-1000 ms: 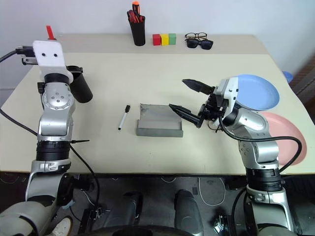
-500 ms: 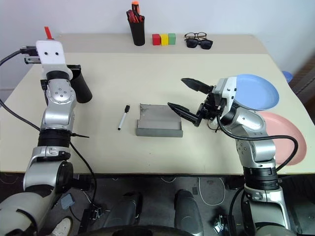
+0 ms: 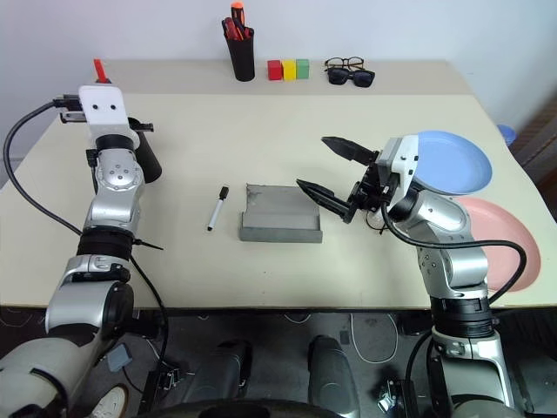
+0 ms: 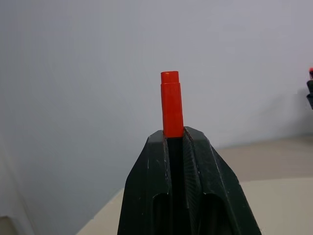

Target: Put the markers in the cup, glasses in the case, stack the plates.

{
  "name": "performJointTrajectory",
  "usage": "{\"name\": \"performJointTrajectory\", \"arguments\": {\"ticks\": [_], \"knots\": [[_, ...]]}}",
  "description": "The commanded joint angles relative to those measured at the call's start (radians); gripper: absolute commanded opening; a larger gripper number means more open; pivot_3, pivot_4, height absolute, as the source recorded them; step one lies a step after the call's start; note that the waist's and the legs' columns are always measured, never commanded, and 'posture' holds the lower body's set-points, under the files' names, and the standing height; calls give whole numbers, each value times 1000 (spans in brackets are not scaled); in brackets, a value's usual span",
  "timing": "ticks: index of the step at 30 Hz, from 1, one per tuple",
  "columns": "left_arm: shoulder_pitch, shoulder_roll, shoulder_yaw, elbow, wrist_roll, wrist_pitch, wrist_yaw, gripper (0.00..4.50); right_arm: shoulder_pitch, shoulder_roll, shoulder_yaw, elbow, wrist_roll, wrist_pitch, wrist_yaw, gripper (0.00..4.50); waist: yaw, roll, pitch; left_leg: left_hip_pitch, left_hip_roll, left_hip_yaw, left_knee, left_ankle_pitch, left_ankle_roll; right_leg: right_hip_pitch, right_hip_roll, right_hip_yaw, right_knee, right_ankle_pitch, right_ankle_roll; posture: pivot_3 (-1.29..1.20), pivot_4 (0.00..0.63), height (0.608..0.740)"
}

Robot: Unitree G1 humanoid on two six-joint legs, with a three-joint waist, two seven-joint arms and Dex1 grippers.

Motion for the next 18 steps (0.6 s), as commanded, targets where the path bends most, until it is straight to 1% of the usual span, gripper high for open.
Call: {"name": "performJointTrajectory", "arguments": {"ticks": [1, 3, 7, 8, 11, 12, 13, 15, 16, 18], "knots": [[28, -6, 21, -88, -29, -11, -17, 1653, -3, -8, -19, -38, 11, -6, -6, 4500, -1, 0, 0, 0, 0, 0, 0, 0, 0, 0, 0, 0, 0, 0, 0, 0, 150, 740], [52, -15, 29, -144, -53, 5, -35, 2659, -3, -12, -21, -32, 10, -6, -5, 4500, 1, 0, 0, 0, 0, 0, 0, 0, 0, 0, 0, 0, 0, 0, 0, 0, 150, 740], [77, -53, 43, -286, -122, 82, -81, 2659, -3, -19, -30, -25, 8, -10, -9, 4500, 2, 0, 0, 0, 0, 0, 0, 0, 0, 0, 0, 0, 0, 0, 0, 0, 150, 740], [72, -76, 42, -358, -166, 157, -103, 2659, -2, -23, -36, -23, 8, -9, -12, 4500, 4, 0, 0, 0, 0, 0, 0, 0, 0, 0, 0, 0, 0, 0, 0, 0, 150, 740], [42, -148, 40, -586, -352, 541, -161, 2659, 9, -39, -55, -29, 14, 3, -19, 4500, 6, 0, 0, -1, 0, 0, 1, 0, 0, 0, 0, 0, 0, 0, 0, 0, 150, 740], [37, -158, 41, -633, -385, 631, -170, 2659, 12, -42, -58, -31, 17, 7, -20, 4500, 4, 0, 0, -1, 0, 0, 1, 0, 0, 1, 0, 0, 0, 0, 0, 0, 150, 740], [31, -167, 40, -688, -440, 772, -178, 2659, 21, -49, -63, -37, 17, 8, -19, 4500, 2, 0, 0, -1, 0, 0, 1, 0, 0, 1, 0, 0, 0, 0, 0, 0, 150, 740], [9, -175, 34, -772, -571, 1196, -194, 2659, 62, -73, -86, -56, 20, 15, -13, 4500, -1, 0, 0, -1, 0, -1, 1, 0, 0, 0, 0, 0, 0, 0, 0, 0, 150, 740], [2, -185, 36, -794, -603, 1358, -186, 2659, 82, -84, -96, -65, 21, 17, -12, 4500, -2, 0, 0, -1, 0, -1, 0, 0, 0, 0, 0, 0, 0, 0, 1, 0, 150, 740], [-6, -219, 55, -808, -600, 1580, -150, 2659, 115, -99, -113, -83, 27, 20, -14, 4500, -7, 0, 0, 0, 0, -1, 0, 0, 0, 1, 0, 0, 1, -1, 2, 0, 150, 740]]}}
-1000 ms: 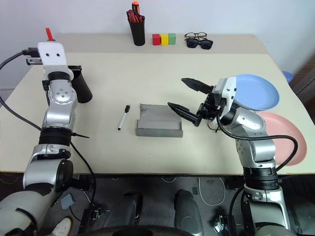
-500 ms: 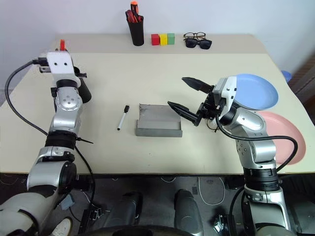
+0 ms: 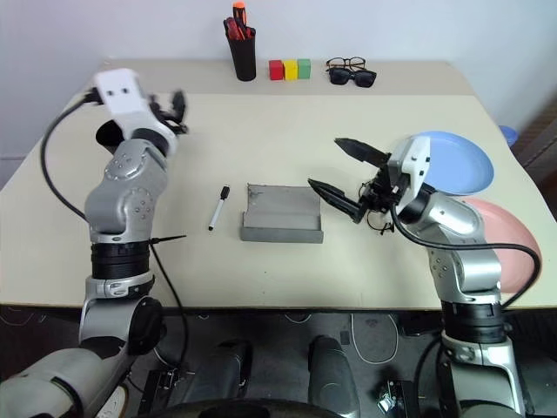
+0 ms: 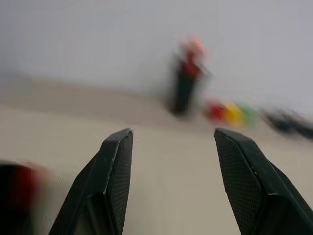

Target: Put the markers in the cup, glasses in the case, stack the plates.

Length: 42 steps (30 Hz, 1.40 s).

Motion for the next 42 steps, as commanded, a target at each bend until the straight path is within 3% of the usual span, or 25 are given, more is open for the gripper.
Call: {"name": "performJointTrajectory", "arguments": {"ticks": [1, 6, 13, 22, 37, 40, 42], "knots": [[-11, -50, 16, -57, -24, 393, 44, 2659, 36, -31, -56, -71, 28, 2, -1, 4500, -5, 0, 0, 0, 0, 0, 0, 0, 0, 0, 0, 0, 0, 0, 0, 0, 150, 740], [12, -87, -11, -54, 32, 587, 70, 2659, 92, -38, -87, -117, 31, 8, -28, 4500, -11, 0, 1, 1, 1, 0, 0, 0, 0, 0, 1, 0, 1, 0, 0, 0, 150, 740], [9, -37, -72, 15, 58, 590, 56, 2659, 140, -34, -100, -163, 33, 11, -58, 4500, 3, 0, 1, 1, 1, 0, 0, 1, -1, 0, 1, 0, 1, 0, 0, 0, 150, 740], [-125, 13, -67, 167, 128, 589, 10, 2659, 153, -31, -99, -177, 29, 3, -84, 4500, 4, -1, 1, 0, 0, 0, 0, 1, -2, 0, 1, 0, -1, 0, 0, 0, 150, 740], [-269, -13, -95, 573, 231, 390, -68, 2659, 166, -32, -101, -196, 27, 1, -109, 4500, 5, 0, 1, 1, 0, 0, 0, 1, -3, 1, 1, 0, -1, -1, 2, 0, 150, 740], [-292, -9, -89, 633, 239, 365, -80, 1847, 170, -33, -102, -195, 25, -2, -109, 4500, 6, 0, 1, 2, 0, 0, 0, 2, -3, 1, 1, 0, -1, -1, 3, 0, 150, 740], [-299, -5, -99, 657, 244, 350, -93, 916, 171, -34, -103, -192, 25, -4, -107, 4500, 5, 0, 1, 2, 0, 0, 0, 2, -3, 1, 1, 0, -1, -1, 3, 0, 150, 740]]}}
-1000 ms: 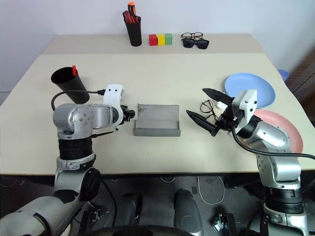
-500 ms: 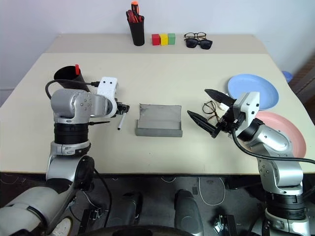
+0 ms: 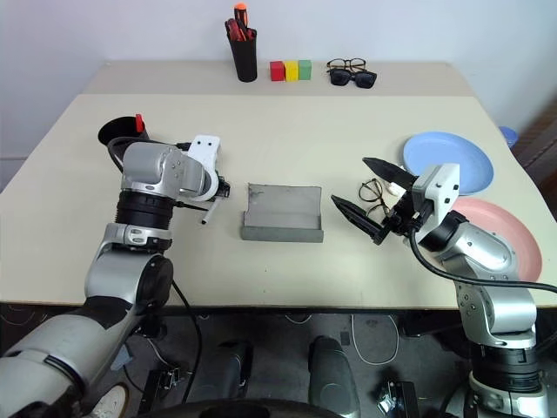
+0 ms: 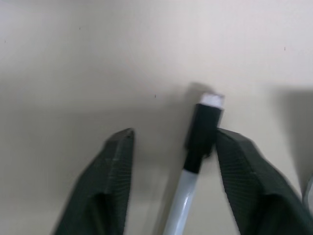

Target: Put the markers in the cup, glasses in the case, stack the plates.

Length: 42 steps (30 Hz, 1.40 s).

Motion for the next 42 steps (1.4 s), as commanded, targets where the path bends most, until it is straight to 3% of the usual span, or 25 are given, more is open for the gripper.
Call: {"name": "performJointTrajectory", "arguments": {"ticks": [1, 2, 6, 9, 14, 17, 19, 29, 42], "knots": [[-21, 8, -15, 51, 15, -34, -38, 417, -1, -8, -27, -32, 7, -21, -1, 4500, 0, 0, 0, 0, 0, 0, 0, 0, 0, 0, 0, 0, 0, 0, 0, 0, 150, 740], [-24, 11, -21, 61, 15, -37, -51, 18, -2, -8, -27, -31, 7, -22, -1, 4500, 0, 0, 0, 0, 0, 0, 0, 0, 0, 0, 0, 0, 0, 0, 0, 0, 150, 740], [-20, 15, -17, 41, 14, -16, -72, 18, -4, -8, -27, -24, 5, -26, 1, 4500, 0, 0, 0, 0, 0, 0, 0, 0, 0, 0, 0, 0, 0, 0, 0, 0, 150, 740], [8, 18, -3, -81, 3, -30, -80, 18, -5, -5, -23, -23, 7, -25, 1, 4500, -1, 0, 0, 0, 0, 0, 0, 0, 0, 0, 0, 0, 0, 0, 0, 0, 150, 740], [95, 33, -17, -508, 30, -335, -89, 18, -58, 24, 8, -10, 55, -2, 10, 4500, -2, -2, 4, -6, 0, 0, -2, 1, -2, -7, 0, 0, 0, 3, -4, 0, 150, 740], [127, 52, -18, -579, 103, -558, -38, 18, -96, 46, 43, 10, 66, 3, 34, 4500, -1, -1, 4, -6, 0, 0, -2, 1, -3, -8, 0, 1, 0, 3, -5, 0, 150, 740], [163, 74, -3, -595, 173, -805, 24, 18, -125, 62, 74, 32, 59, -2, 53, 4500, -1, -1, 3, -4, 0, 1, -3, 1, -2, -6, 0, 1, -1, 3, -5, 0, 150, 740], [312, 227, 77, -545, 354, -1204, 170, 18, -248, 135, 151, 156, 12, -51, 94, 4500, 3, -1, 4, -4, 0, 0, -1, 1, -2, -4, 0, 0, 0, 3, -5, 0, 150, 740], [289, 263, 75, -122, 422, -1567, 275, 18, -276, 159, 165, 183, -8, -59, 105, 4500, 0, -1, 4, -4, 0, 0, -1, 1, -2, -5, 0, 0, 1, 3, -5, 0, 150, 740]]}}
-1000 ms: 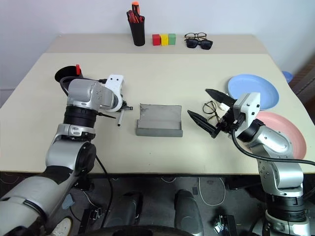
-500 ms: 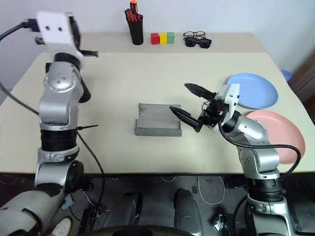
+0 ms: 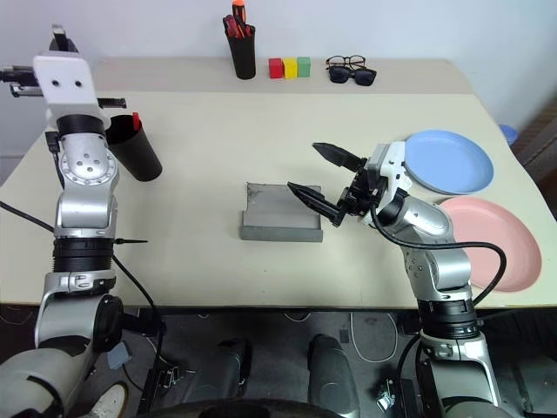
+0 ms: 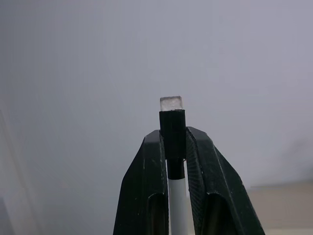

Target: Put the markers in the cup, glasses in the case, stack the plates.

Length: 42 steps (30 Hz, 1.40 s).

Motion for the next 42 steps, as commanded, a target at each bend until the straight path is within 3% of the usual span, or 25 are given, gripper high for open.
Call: {"name": "performJointTrajectory", "arguments": {"ticks": [1, 15, 26, 33, 39, 42], "knots": [[-43, 11, -1, 120, 15, -115, 38, 18, -13, 1, -12, -22, 3, -16, -1, 4500, 0, 0, 0, 0, 0, 0, 0, 0, 0, 0, 0, 0, 0, 0, 0, 0, 150, 740], [-147, -20, -27, 513, 11, -342, 99, 18, 22, -16, -34, -61, 14, 2, -2, 4500, 1, 0, 0, 0, 0, 0, 0, 0, 0, 0, 0, 0, 0, 0, 1, 0, 150, 740], [-125, -51, -46, 550, 3, -379, 111, 18, 21, -26, -37, -59, 9, -4, 8, 4500, -1, 0, 0, 0, 0, 0, 0, 0, 0, 0, 0, 0, 0, 0, 1, 0, 150, 740], [-46, -64, -20, 421, -45, -358, 75, 3405, 15, -33, -46, -44, 8, -9, 13, 4500, -1, 0, 0, 0, 0, 0, 0, 0, 0, 0, 0, 0, 0, 0, 1, 0, 150, 740], [-55, -98, -19, 268, -133, -257, -29, 3405, 22, -44, -66, -43, 7, -7, 1, 4500, 2, 0, 0, 0, 0, 0, 0, 0, 0, 0, 0, 0, 0, 0, 1, 0, 150, 740], [-89, -152, -62, 89, -292, 69, -249, 3405, 60, -63, -99, -83, 19, 13, -24, 4500, 10, 0, 0, 0, 0, 0, 0, 0, 0, 1, 0, -1, 0, 0, 1, 0, 150, 740]]}}
